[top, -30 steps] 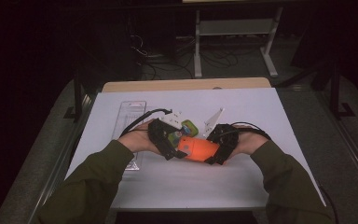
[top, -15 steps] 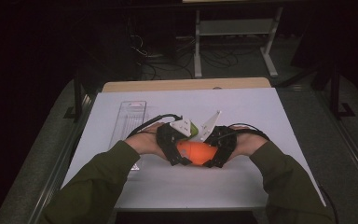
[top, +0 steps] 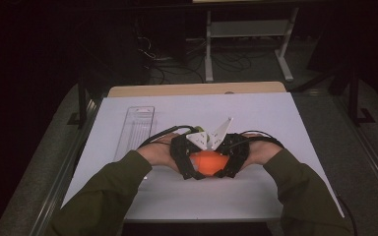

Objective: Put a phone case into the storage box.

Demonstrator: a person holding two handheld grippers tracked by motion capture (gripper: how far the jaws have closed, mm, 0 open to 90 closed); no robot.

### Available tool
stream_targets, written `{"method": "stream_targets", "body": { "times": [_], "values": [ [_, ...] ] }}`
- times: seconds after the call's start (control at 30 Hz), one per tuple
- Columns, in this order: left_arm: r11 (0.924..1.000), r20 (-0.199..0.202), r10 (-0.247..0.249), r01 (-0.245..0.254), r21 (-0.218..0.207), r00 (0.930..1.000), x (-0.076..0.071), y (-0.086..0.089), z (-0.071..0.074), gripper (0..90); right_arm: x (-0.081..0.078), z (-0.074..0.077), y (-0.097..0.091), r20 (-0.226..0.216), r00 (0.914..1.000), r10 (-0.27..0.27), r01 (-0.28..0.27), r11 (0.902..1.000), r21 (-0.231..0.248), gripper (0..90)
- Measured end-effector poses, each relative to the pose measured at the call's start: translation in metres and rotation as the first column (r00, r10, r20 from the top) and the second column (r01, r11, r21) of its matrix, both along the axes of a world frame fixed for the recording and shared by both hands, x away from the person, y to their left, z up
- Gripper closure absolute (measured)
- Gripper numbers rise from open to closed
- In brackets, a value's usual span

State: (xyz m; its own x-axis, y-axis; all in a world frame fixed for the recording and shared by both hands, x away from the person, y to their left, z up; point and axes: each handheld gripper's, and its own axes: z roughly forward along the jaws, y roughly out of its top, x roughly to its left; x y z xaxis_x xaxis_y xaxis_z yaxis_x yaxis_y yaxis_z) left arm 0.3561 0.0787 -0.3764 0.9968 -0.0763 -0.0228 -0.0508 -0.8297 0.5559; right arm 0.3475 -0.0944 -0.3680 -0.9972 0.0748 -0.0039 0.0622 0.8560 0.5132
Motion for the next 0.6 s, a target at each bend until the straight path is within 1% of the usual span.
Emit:
{"method": "stream_targets", "body": {
  "times": [0.03,0.07,0.1,0.13,0.17,0.2,0.23,0.27,0.3,0.33,0.4,0.6],
  "values": [
    [1.0,0.001,-0.001,0.001,0.008,1.0,-0.0002,-0.0007,-0.0006,1.5,-0.0008,0.0005,0.0,-0.008,1.0,-0.005,0.005,1.0,0.002,15.4],
    [0.9999,0.008,-0.008,0.008,0.011,0.9999,0.0003,-0.0012,-0.001,1.5,-0.0009,0.001,-0.0004,-0.004,1.0,-0.006,0.006,1.0,0.003,15.3],
    [0.9999,0.007,-0.006,0.006,0.012,1.0,0.0,-0.0015,-0.0013,1.5,-0.0008,0.0013,-0.0006,-0.002,1.0,-0.004,0.004,1.0,0.004,15.3],
    [0.9999,0.003,-0.006,0.006,0.013,1.0,-0.0001,-0.0021,-0.0016,1.5,0.0003,0.0013,-0.001,0.012,0.9999,0.006,-0.006,1.0,0.0,15.3],
    [0.9999,-0.006,-0.002,0.002,0.012,1.0,-0.0006,-0.0023,-0.002,1.5,0.0002,0.0018,-0.0012,0.013,0.9999,0.01,-0.01,1.0,-0.001,15.3],
    [0.9999,-0.003,-0.002,0.002,0.011,1.0,-0.0004,-0.0024,-0.0018,2.4,0.0,0.0018,-0.0013,0.01,0.9999,0.011,-0.011,0.9999,-0.002,15.4],
    [0.9999,-0.014,0.012,-0.012,-0.003,0.9998,-0.0016,-0.0027,-0.0026,7.3,-0.0002,0.0022,-0.0014,0.009,0.9999,0.01,-0.01,0.9999,-0.003,15.3],
    [0.9998,-0.02,0.018,-0.018,-0.01,0.9996,-0.0019,-0.0029,-0.0028,8.8,-0.0003,0.0023,-0.0015,0.009,0.9999,0.011,-0.011,0.9999,-0.001,15.3],
    [0.9998,-0.023,0.019,-0.02,-0.01,0.9996,-0.0015,-0.0027,-0.0022,8.9,-0.0015,0.0025,-0.0012,-0.005,1.0,0.0,0.0,1.0,0.003,15.3],
    [0.9998,-0.025,0.019,-0.019,-0.009,0.9995,-0.0011,-0.0025,-0.0019,9.1,-0.002,0.0027,-0.0012,-0.009,1.0,-0.003,0.003,1.0,0.005,15.3],
    [1.0,-0.011,0.005,-0.005,0.004,0.9999,0.0006,-0.0018,-0.0013,11.7,-0.002,0.0027,-0.0012,-0.008,1.0,-0.001,0.001,1.0,0.006,15.4],
    [1.0,-0.022,0.002,-0.002,0.004,0.9998,0.0006,-0.0015,-0.0018,13.8,-0.0021,0.0026,-0.0008,-0.006,1.0,0.005,-0.004,1.0,0.008,15.4]
  ]
}}
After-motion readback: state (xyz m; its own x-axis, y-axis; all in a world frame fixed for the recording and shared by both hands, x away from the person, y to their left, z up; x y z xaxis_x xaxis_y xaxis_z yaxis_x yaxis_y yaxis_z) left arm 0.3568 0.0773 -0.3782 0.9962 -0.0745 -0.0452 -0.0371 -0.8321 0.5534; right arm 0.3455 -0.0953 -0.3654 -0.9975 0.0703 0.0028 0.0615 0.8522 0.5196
